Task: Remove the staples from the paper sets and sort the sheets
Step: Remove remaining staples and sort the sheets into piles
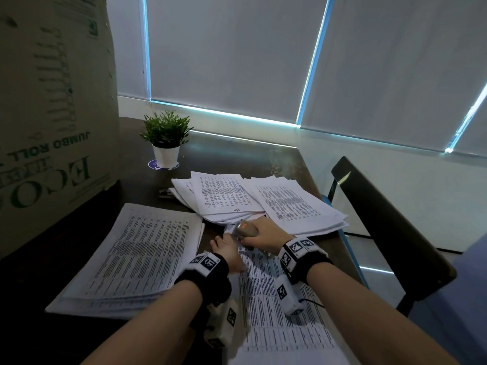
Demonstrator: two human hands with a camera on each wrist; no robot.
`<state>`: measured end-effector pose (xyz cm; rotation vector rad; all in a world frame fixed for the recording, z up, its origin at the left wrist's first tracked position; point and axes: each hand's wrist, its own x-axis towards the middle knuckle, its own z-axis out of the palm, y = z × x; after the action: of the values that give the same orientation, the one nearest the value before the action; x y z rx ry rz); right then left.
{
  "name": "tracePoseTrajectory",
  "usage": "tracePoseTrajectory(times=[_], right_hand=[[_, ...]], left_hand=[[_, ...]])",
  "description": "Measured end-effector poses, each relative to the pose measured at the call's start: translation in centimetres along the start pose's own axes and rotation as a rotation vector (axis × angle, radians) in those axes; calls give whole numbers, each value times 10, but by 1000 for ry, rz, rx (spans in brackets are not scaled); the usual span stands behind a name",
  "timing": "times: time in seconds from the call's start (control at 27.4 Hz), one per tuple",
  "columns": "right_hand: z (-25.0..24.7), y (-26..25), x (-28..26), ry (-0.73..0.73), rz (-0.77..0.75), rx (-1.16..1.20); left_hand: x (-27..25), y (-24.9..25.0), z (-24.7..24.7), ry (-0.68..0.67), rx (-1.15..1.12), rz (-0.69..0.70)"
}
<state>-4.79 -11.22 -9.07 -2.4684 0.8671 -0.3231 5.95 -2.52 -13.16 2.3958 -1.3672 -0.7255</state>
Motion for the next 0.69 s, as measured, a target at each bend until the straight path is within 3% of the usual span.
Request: tracePoseTrajectory(times=[0.11,0.18,0.26,0.37,0.44,0.51,0.55,0.69], right_hand=[[-9,-5,-2,74,27,61],[-20,-9,-11,72,59,181],[-37,-6,-24,183,107,369],[-59,14,-54,465,262,694],[-71,28,-79,393,325,1015],[-89,21,-101,319,261,1124],[-101,14,-104,358,186,1113],[-155,-22,-99,680,-94,1035]], left_hand=[[-2,-4,-5,118,-100,74],[-2,-8,-10,225,-331,251],[-13,-6,-15,192,-551,381],[-35,5,-26,167,-902,365],[-51,16,-41,237,-1075,414],[-68,39,-67,367,-1069,544],[-76,53,-82,445,-1073,612],[-93,106,-141,686,-1086,774]])
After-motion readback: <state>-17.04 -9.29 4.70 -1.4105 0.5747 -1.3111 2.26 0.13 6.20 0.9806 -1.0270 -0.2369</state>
